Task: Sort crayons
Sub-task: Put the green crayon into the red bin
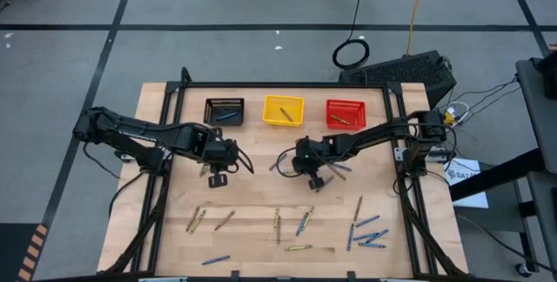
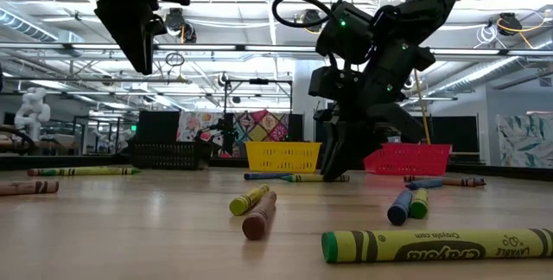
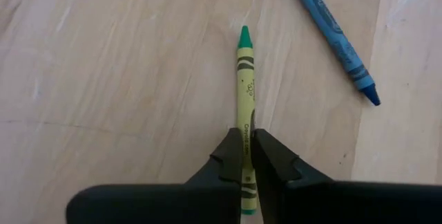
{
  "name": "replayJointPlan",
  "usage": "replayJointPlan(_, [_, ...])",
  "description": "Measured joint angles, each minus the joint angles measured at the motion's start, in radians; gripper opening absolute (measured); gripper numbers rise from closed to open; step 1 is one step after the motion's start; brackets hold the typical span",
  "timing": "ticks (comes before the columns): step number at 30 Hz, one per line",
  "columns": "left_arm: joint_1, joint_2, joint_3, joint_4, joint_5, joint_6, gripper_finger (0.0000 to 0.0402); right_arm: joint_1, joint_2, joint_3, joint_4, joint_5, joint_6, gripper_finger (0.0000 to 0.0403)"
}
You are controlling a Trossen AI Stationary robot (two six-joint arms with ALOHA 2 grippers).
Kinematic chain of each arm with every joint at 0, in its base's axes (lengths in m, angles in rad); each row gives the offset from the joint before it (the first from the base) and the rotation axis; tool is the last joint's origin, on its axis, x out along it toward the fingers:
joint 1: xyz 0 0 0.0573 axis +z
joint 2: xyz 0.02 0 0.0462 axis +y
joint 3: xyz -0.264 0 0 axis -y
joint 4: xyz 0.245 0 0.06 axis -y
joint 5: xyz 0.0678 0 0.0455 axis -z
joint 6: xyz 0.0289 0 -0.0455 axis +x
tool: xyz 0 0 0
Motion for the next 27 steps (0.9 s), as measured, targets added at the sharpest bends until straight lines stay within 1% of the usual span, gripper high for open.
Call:
replayJointPlan(4, [0.000, 0.000, 0.000, 0.000, -0.012, 0.000, 0.0080, 0.000, -0.015, -0.002, 0.000, 0.000, 0.024, 0.0001])
replayJointPlan(14, [0.000, 0.000, 0.000, -0.002, -0.026, -0.001, 0.0080, 0.000, -0.114, -0.004, -0.009, 0.008, 0.094, 0.0000])
replayJointPlan(21, [0.000, 0.000, 0.000, -0.005, -0.026, -0.001, 0.0080, -0.002, -0.174, -0.003, -0.053, 0.161, 0.105, 0.0000])
replayJointPlan(27, [0.000, 0.000, 0.000, -0.007, -0.025, 0.000, 0.0080, -0.045, -0.201, -0.003, -0.103, 0.288, 0.169, 0.0000])
